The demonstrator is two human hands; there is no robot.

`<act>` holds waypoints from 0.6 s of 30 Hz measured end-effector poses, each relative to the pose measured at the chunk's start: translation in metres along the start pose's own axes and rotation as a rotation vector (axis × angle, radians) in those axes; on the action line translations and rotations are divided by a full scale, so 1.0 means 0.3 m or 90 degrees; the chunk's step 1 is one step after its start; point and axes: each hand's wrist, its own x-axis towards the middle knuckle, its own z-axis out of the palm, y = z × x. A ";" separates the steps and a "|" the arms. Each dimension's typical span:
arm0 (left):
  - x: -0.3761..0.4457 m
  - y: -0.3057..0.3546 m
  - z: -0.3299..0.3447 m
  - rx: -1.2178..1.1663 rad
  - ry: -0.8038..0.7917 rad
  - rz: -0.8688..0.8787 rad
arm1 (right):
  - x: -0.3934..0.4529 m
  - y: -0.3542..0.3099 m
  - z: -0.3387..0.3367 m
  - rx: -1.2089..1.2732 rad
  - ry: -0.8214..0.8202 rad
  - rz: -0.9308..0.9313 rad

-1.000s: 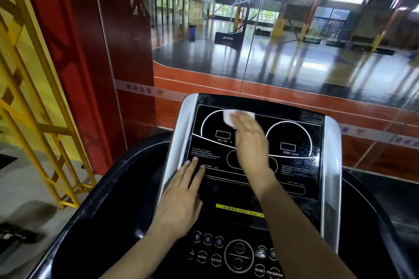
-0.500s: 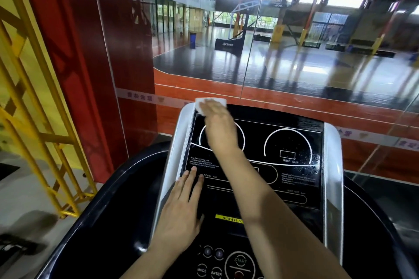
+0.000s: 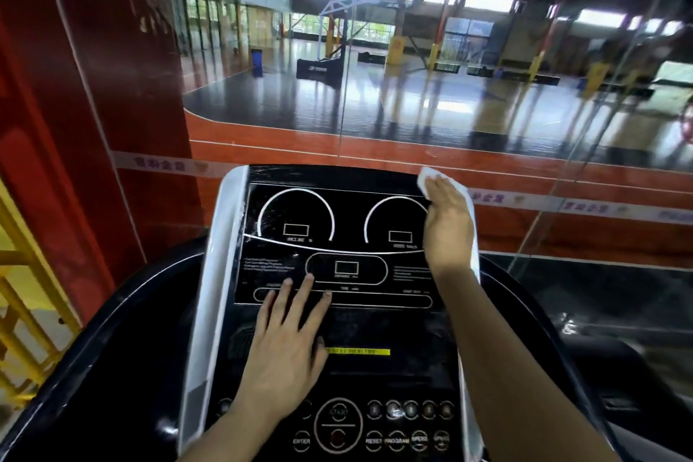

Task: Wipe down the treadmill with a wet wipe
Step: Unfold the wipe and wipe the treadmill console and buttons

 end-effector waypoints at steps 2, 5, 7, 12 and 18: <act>0.004 0.008 0.012 0.009 -0.006 0.001 | -0.004 0.031 -0.043 -0.044 0.011 0.042; 0.004 0.001 0.016 0.005 -0.016 0.003 | -0.045 -0.045 -0.006 -0.007 0.011 0.048; 0.004 -0.001 0.011 0.001 -0.025 0.004 | -0.111 -0.163 0.059 0.030 -0.022 0.010; -0.003 -0.018 -0.001 -0.012 -0.045 0.017 | -0.242 -0.429 0.203 0.050 -0.182 -0.244; -0.011 -0.034 -0.002 -0.027 -0.033 0.026 | -0.204 -0.184 0.058 0.016 -0.128 -0.096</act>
